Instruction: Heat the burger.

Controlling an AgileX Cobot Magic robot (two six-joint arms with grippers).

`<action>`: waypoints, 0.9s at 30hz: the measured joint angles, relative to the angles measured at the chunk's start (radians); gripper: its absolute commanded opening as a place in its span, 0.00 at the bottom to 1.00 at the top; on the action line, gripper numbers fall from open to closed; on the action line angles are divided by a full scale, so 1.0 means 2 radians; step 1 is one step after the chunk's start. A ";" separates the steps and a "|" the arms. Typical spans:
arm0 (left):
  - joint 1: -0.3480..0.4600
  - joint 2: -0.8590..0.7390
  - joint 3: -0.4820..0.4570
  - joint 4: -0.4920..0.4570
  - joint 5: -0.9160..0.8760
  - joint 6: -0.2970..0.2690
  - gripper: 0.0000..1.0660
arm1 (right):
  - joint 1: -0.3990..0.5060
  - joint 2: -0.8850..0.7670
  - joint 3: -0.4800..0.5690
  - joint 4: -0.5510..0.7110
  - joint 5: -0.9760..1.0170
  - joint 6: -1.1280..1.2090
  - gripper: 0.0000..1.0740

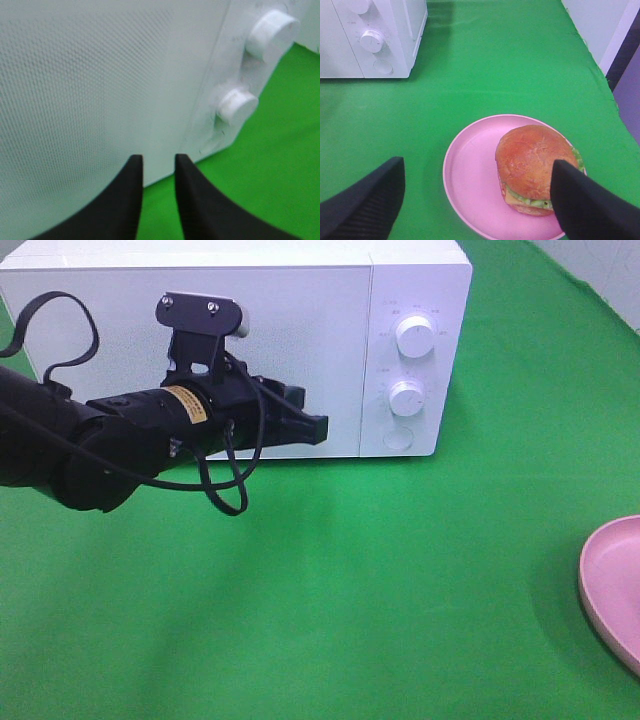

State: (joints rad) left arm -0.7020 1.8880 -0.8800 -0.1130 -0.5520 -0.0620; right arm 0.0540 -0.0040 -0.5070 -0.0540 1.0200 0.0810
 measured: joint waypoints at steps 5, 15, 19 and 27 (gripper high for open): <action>-0.008 -0.050 0.014 0.000 0.159 0.000 0.94 | 0.000 0.000 0.000 0.000 0.000 0.000 0.70; -0.008 -0.127 0.014 0.010 0.474 0.000 0.94 | 0.000 0.000 0.000 0.000 0.000 0.000 0.70; -0.008 -0.167 0.014 0.031 0.572 0.000 0.93 | 0.000 0.000 0.000 0.000 0.000 0.000 0.70; 0.030 -0.261 0.014 0.046 0.700 -0.039 0.93 | 0.000 0.000 0.000 0.000 0.000 0.000 0.70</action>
State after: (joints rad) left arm -0.6420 1.3660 -0.8510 -0.0200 0.8490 -0.1390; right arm 0.0540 -0.0040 -0.5070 -0.0540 1.0200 0.0810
